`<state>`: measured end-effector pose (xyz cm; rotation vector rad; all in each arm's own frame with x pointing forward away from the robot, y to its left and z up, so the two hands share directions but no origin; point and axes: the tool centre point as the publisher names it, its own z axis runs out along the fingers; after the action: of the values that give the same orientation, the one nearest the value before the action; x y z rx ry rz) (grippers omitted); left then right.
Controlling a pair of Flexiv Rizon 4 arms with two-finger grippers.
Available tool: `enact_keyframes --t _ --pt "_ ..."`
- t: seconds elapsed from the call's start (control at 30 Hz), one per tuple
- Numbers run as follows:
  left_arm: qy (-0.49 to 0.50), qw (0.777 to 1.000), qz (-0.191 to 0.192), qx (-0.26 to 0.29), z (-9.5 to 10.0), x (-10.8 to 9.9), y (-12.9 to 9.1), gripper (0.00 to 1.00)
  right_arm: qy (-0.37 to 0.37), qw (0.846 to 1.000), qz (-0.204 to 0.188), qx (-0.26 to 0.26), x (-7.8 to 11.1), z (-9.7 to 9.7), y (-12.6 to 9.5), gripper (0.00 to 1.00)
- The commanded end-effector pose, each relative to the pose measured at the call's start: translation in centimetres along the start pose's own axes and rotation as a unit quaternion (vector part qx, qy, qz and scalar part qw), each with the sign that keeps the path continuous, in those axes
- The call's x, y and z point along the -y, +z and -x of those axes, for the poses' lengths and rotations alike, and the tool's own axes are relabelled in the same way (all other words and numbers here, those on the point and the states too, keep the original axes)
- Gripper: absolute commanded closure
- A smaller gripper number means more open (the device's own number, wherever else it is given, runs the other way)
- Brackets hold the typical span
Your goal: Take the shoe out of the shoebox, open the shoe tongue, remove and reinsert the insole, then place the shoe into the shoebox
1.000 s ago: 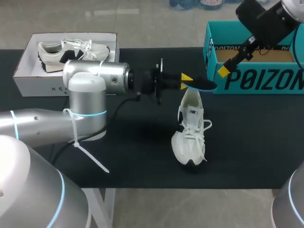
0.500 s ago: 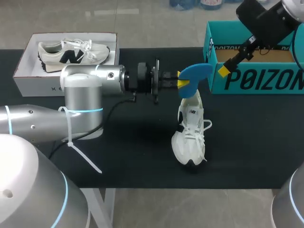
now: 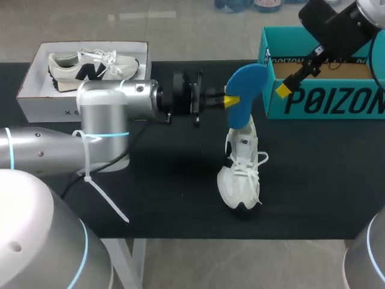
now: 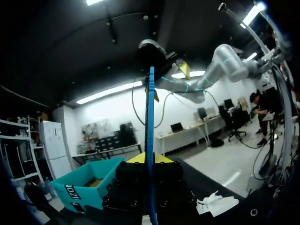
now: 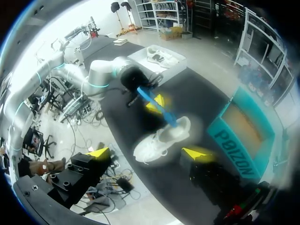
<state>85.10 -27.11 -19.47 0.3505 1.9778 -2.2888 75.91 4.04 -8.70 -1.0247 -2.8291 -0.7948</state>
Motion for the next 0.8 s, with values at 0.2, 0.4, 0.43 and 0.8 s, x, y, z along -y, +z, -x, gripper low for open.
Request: enact_keyframes --t 0.2,0.4,0.43,0.8 --pt "-0.234 0.972 -0.013 -0.013 2.1 0.4 -0.8 1.0 0.001 1.0 -0.002 0.001 -0.1 0.0 0.1 0.0" --pt "-0.316 0.947 -0.057 0.01 2.4 -0.1 -1.6 1.0 0.001 1.0 -0.002 0.001 -0.1 0.0 0.1 0.0" --pt "-0.329 0.941 -0.07 0.012 2.3 -0.3 -1.7 1.0 0.001 1.0 -0.002 0.001 -0.1 0.0 0.1 0.0" --pt "-0.403 0.912 -0.076 0.027 2.9 -0.3 -1.5 1.0 0.001 1.0 -0.002 0.001 -0.1 0.0 0.1 0.0"
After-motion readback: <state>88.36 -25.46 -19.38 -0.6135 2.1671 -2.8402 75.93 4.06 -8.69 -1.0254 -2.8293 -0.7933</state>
